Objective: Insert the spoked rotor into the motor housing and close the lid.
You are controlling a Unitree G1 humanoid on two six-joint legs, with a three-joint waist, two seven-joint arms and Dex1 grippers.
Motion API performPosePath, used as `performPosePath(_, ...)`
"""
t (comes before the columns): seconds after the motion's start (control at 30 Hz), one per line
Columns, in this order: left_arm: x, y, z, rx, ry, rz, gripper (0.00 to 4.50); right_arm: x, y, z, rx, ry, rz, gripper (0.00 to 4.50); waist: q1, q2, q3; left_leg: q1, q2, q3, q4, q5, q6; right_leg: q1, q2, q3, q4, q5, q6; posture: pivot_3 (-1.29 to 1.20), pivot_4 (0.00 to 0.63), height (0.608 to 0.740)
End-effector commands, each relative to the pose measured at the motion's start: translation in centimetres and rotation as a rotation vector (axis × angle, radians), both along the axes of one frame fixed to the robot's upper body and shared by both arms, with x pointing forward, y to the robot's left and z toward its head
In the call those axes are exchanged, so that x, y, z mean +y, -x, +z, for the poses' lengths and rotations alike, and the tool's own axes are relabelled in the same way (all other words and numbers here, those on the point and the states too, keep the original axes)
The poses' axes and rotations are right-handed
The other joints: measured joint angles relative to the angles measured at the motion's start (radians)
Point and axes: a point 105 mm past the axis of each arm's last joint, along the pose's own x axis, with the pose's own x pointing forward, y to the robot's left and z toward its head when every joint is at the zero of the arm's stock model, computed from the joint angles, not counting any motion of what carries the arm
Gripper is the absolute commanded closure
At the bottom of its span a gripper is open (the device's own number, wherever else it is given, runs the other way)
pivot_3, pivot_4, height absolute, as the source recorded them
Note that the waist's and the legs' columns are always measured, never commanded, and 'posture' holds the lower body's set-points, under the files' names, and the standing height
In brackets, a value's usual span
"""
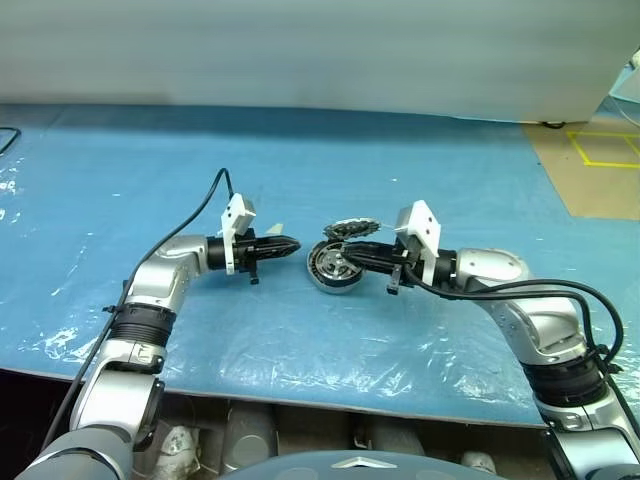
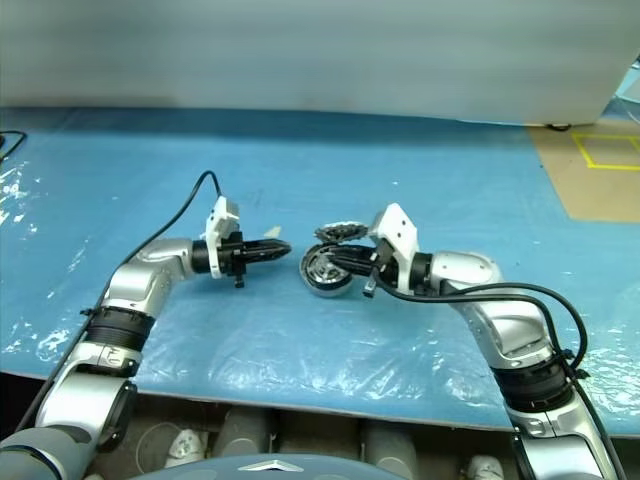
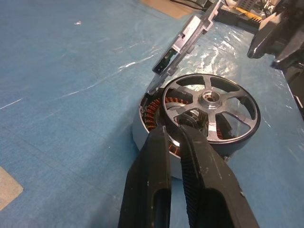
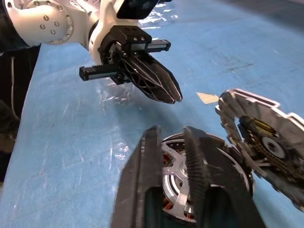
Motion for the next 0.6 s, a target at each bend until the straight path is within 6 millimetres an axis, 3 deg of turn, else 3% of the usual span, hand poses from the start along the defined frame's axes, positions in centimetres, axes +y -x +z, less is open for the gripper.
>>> performPosePath(0.03,0.3,-0.1,1.2,-0.061,0.009,0.017,4.09,0.4,-0.4,0.2,-0.017,0.024,0.020,2.56,0.001,0.000,0.000,0.000,0.000,0.000,0.000,0.000,-0.001,0.000,0.000,0.000,0.000,0.000,0.000,0.00,0.150,0.740)
performPosePath(0.1,0.4,0.0,1.1,-0.061,0.009,0.023,4.09,0.4,-0.8,-0.2,-0.005,0.050,0.014,1.90,0.001,0.000,0.000,0.000,0.000,0.000,0.000,0.000,0.000,0.000,0.000,0.000,0.000,0.000,0.000,0.00,0.150,0.740)
performPosePath(0.6,0.6,0.1,0.3,-0.047,0.010,0.048,4.09,0.2,-2.0,-0.9,0.062,0.117,-0.031,1.90,0.000,0.000,0.000,0.000,0.000,0.000,0.000,0.000,0.000,0.000,0.000,0.000,0.001,0.000,0.000,0.00,0.150,0.740)
